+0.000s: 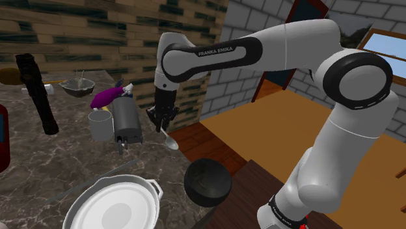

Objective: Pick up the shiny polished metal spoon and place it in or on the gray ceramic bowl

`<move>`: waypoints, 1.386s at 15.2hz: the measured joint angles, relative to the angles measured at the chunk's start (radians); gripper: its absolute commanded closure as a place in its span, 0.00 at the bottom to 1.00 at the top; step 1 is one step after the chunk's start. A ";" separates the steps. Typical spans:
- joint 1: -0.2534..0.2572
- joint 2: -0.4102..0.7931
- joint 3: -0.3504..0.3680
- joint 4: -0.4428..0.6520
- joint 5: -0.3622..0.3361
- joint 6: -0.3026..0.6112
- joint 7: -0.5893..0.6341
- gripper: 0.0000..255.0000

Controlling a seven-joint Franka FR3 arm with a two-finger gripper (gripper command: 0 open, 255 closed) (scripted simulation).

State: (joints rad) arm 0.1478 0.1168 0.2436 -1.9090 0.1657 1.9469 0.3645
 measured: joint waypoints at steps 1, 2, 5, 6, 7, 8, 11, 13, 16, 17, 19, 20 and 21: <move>0.000 0.001 0.000 0.016 -0.001 -0.015 0.003 1.00; 0.001 -0.003 0.001 0.025 -0.001 -0.027 0.006 1.00; -0.001 -0.018 0.000 0.047 0.001 -0.065 0.009 1.00; -0.001 -0.019 0.000 0.060 0.000 -0.078 0.012 1.00; -0.002 -0.021 0.000 0.072 0.000 -0.092 0.012 1.00; -0.002 -0.023 0.000 0.085 0.000 -0.106 0.015 1.00; -0.002 -0.029 0.000 0.116 0.000 -0.143 0.021 1.00; -0.002 -0.034 0.000 0.136 0.000 -0.167 0.024 1.00; 0.001 -0.112 0.005 0.055 0.020 -0.162 0.027 1.00; 0.003 -0.147 0.007 0.023 0.029 -0.164 0.028 1.00; 0.008 -0.221 0.010 -0.064 0.050 -0.148 0.026 1.00; 0.009 -0.264 0.010 -0.112 0.061 -0.143 0.021 1.00; 0.015 -0.308 0.012 -0.154 0.073 -0.144 0.024 1.00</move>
State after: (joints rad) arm 0.1626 -0.1908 0.2559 -2.0626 0.2383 1.8028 0.3885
